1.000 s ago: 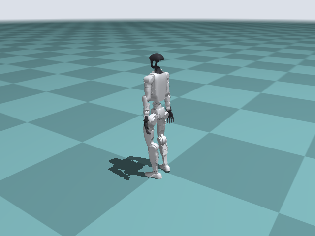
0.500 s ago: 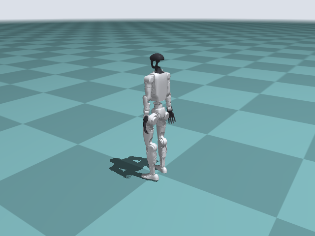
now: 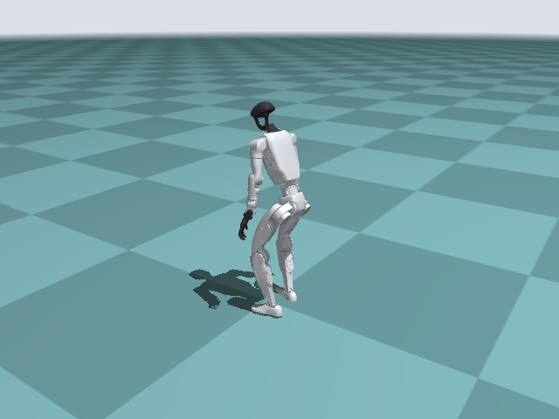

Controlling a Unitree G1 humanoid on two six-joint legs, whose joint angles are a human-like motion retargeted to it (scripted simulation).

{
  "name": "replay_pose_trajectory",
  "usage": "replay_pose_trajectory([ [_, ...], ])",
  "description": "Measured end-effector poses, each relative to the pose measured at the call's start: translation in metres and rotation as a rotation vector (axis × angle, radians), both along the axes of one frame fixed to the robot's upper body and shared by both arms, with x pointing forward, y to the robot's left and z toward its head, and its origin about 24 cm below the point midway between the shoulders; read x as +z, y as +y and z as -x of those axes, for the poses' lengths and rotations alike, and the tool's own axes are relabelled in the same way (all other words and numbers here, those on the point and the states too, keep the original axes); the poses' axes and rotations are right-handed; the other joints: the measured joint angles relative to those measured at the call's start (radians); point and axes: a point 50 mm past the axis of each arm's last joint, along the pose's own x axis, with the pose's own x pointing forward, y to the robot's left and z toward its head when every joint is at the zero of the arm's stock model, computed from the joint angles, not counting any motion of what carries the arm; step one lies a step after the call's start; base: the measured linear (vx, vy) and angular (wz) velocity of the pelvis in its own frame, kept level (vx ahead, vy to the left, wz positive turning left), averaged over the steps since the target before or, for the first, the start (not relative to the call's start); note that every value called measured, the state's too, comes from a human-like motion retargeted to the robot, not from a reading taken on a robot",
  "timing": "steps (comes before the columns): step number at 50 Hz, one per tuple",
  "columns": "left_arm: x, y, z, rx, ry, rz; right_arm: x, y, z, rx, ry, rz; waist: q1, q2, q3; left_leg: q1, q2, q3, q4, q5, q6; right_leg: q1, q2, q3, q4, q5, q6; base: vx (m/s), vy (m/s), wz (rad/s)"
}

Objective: Upper body actions

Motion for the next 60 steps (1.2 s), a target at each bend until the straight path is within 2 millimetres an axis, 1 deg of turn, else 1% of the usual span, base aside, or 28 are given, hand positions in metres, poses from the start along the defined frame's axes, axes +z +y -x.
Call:
replay_pose_trajectory([
  [3,0.028,-0.002,-0.044,-0.028,-0.192,0.007,0.028,-0.006,-0.041,0.035,-0.197,0.078,-0.015,0.003,0.037,-0.151,-0.034,-0.005,0.164,-0.07,-0.013,-0.138,-0.034,0.009,0.155,-0.049,-0.025,-0.32,0.05,0.42],
  [5,0.052,-0.006,-0.073,-0.078,-0.322,0.013,0.051,-0.012,-0.065,0.056,-0.323,0.119,-0.023,0.02,0.072,-0.225,-0.046,-0.007,0.252,-0.115,-0.018,-0.21,-0.054,-0.001,0.246,-0.078,-0.041,-0.22,0.05,0.48],
  [7,0.077,-0.009,-0.097,-0.111,-0.453,-0.003,0.074,-0.018,-0.085,0.079,-0.433,0.152,-0.033,0.033,0.098,-0.298,-0.064,-0.004,0.332,-0.146,-0.016,-0.278,-0.072,-0.005,0.327,-0.106,-0.057,-0.17,0.1,0.39],
  [10,0.118,-0.012,-0.127,-0.166,-0.636,-0.057,0.106,-0.026,-0.107,0.086,-0.562,0.172,-0.038,0.046,0.126,-0.412,-0.071,0.023,0.456,-0.183,0.002,-0.384,-0.101,0.0,0.45,-0.147,-0.084,-0.13,0.11,0.26],
  [13,0.153,-0.014,-0.145,-0.217,-0.756,-0.125,0.137,-0.027,-0.124,0.134,-0.643,0.154,-0.039,0.064,0.146,-0.519,-0.079,0.037,0.579,-0.217,0.015,-0.486,-0.121,-0.004,0.569,-0.176,-0.111,-0.09,0.09,0.1],
  [15,0.173,-0.016,-0.153,-0.24,-0.81,-0.155,0.155,-0.025,-0.133,0.186,-0.66,0.134,-0.041,0.07,0.156,-0.582,-0.078,0.054,0.656,-0.231,0.03,-0.552,-0.135,-0.002,0.645,-0.191,-0.127,-0.05,0.08,0.03],
  [17,0.185,-0.021,-0.157,-0.266,-0.824,-0.141,0.171,-0.02,-0.14,0.276,-0.627,0.109,-0.042,0.079,0.163,-0.644,-0.077,0.064,0.738,-0.251,0.041,-0.611,-0.151,-0.003,0.72,-0.204,-0.141,-0.01,0.06,-0.02],
  [20,0.201,-0.031,-0.162,-0.309,-0.798,-0.047,0.189,-0.014,-0.146,0.411,-0.502,0.081,-0.042,0.09,0.174,-0.719,-0.073,0.087,0.85,-0.279,0.06,-0.685,-0.185,-0.009,0.824,-0.215,-0.169,0.04,0.09,-0.01],
  [22,0.209,-0.04,-0.163,-0.361,-0.757,0.009,0.2,-0.017,-0.145,0.474,-0.401,0.119,-0.049,0.096,0.186,-0.752,-0.081,0.114,0.923,-0.305,0.077,-0.721,-0.219,0.002,0.894,-0.227,-0.173,0.07,0.14,0.18],
  [24,0.217,-0.048,-0.164,-0.425,-0.718,0.029,0.212,-0.022,-0.144,0.511,-0.354,0.15,-0.064,0.099,0.215,-0.757,-0.104,0.145,0.984,-0.336,0.095,-0.741,-0.257,0.022,0.964,-0.241,-0.173,0.1,0.17,0.33],
  [26,0.227,-0.053,-0.165,-0.494,-0.685,0.016,0.225,-0.023,-0.142,0.551,-0.352,0.149,-0.082,0.1,0.25,-0.757,-0.126,0.178,1.045,-0.365,0.118,-0.751,-0.295,0.043,1.03,-0.257,-0.173,0.13,0.16,0.31],
  [30,0.249,-0.062,-0.165,-0.65,-0.617,-0.039,0.248,-0.018,-0.14,0.656,-0.37,0.099,-0.102,0.117,0.32,-0.749,-0.163,0.24,1.153,-0.431,0.185,-0.754,-0.348,0.074,1.147,-0.29,-0.173,0.14,0.2,0.07],
  [34,0.262,-0.076,-0.162,-0.799,-0.538,-0.061,0.269,-0.009,-0.138,0.751,-0.392,0.098,-0.117,0.127,0.38,-0.746,-0.19,0.295,1.259,-0.497,0.249,-0.751,-0.383,0.1,1.251,-0.323,-0.173,0.13,0.18,-0.04],
  [35,0.265,-0.079,-0.161,-0.833,-0.522,-0.066,0.273,-0.006,-0.137,0.778,-0.396,0.102,-0.122,0.128,0.393,-0.745,-0.195,0.308,1.284,-0.509,0.262,-0.75,-0.392,0.107,1.276,-0.331,-0.173,0.13,0.14,-0.03],
  [38,0.266,-0.087,-0.155,-0.903,-0.472,-0.091,0.276,0.002,-0.133,0.836,-0.381,0.099,-0.126,0.124,0.405,-0.747,-0.195,0.335,1.361,-0.542,0.281,-0.751,-0.404,0.126,1.342,-0.351,-0.173,0.12,0.1,-0.08],
  [43,0.267,-0.089,-0.148,-0.924,-0.449,-0.169,0.272,0.016,-0.127,0.913,-0.354,0.084,-0.14,0.112,0.413,-0.756,-0.196,0.347,1.472,-0.563,0.269,-0.753,-0.43,0.16,1.432,-0.381,-0.173,0.08,0.03,0.06],
  [45,0.266,-0.09,-0.147,-0.918,-0.442,-0.17,0.27,0.02,-0.125,0.93,-0.341,0.083,-0.148,0.107,0.415,-0.759,-0.196,0.348,1.505,-0.563,0.262,-0.753,-0.441,0.174,1.457,-0.389,-0.173,0.07,0.01,0.13],
  [50,0.262,-0.09,-0.149,-0.902,-0.406,-0.097,0.267,0.02,-0.128,0.891,-0.327,0.068,-0.162,0.098,0.413,-0.752,-0.202,0.346,1.538,-0.562,0.246,-0.751,-0.453,0.188,1.489,-0.404,-0.173,0.07,0.0,0.05],
  [55,0.266,-0.087,-0.149,-0.896,-0.43,-0.113,0.267,0.023,-0.128,0.903,-0.331,0.069,-0.166,0.098,0.411,-0.751,-0.204,0.342,1.53,-0.553,0.234,-0.751,-0.446,0.181,1.482,-0.402,-0.173,0.0,0.0,0.0],
  [60,0.266,-0.086,-0.149,-0.89,-0.426,-0.105,0.267,0.024,-0.127,0.903,-0.339,0.069,-0.161,0.104,0.411,-0.751,-0.205,0.34,1.522,-0.557,0.234,-0.752,-0.437,0.174,1.473,-0.4,-0.173,0.0,0.0,0.0],
])
